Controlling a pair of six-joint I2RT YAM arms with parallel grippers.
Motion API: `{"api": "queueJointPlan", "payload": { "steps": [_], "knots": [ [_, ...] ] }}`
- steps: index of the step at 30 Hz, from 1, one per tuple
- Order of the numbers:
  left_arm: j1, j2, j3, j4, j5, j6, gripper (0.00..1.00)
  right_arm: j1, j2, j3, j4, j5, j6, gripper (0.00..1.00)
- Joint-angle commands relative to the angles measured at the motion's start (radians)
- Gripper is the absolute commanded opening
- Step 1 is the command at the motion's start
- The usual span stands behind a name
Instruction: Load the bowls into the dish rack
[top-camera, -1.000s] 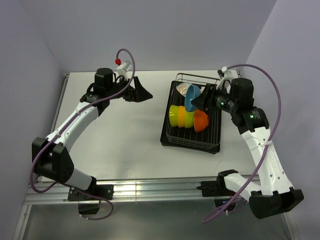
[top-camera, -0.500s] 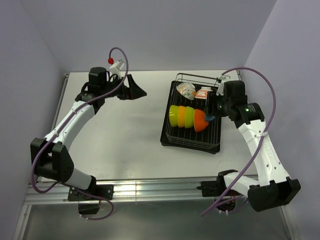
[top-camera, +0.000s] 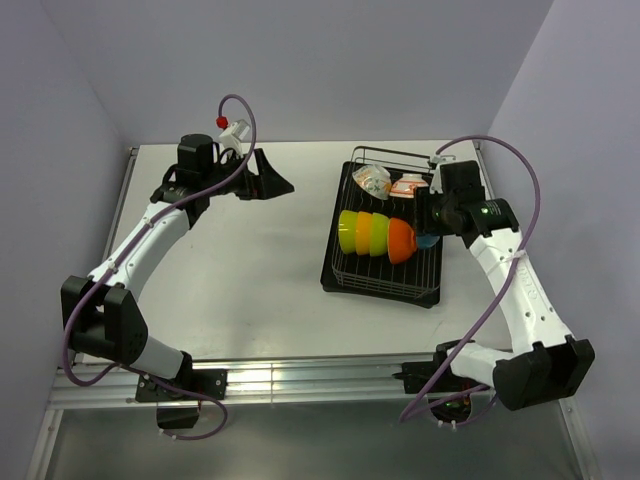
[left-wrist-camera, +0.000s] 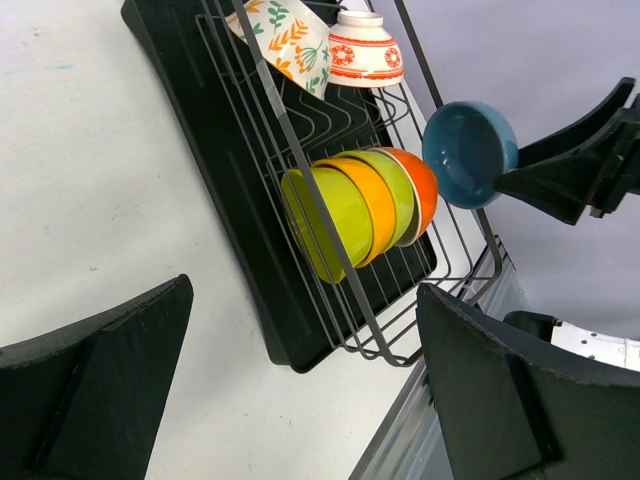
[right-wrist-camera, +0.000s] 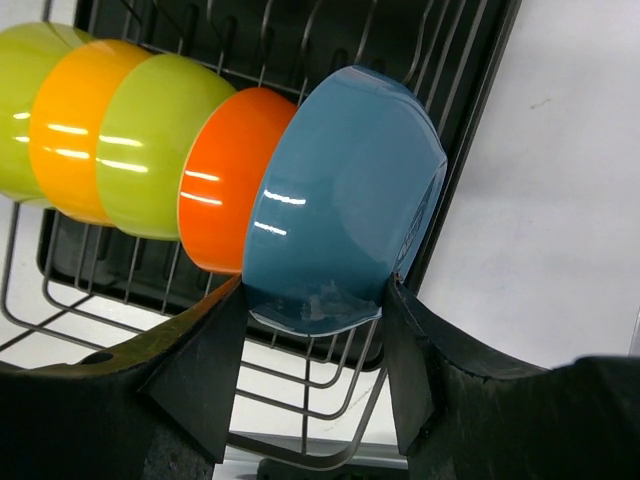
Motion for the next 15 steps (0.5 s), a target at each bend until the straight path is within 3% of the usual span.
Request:
{"api": "queueJointPlan", "payload": {
  "steps": [1, 15],
  "knots": [
    [0.005, -0.008, 0.013, 0.033, 0.027, -0.003, 1.00, -0.007, 0.012, -0.011, 0.036, 0.017, -0.028, 0.00],
    [0.010, 0.001, 0.020, 0.039, 0.039, -0.006, 0.99, -0.005, 0.058, -0.073, 0.079, -0.055, -0.039, 0.00]
  ]
}}
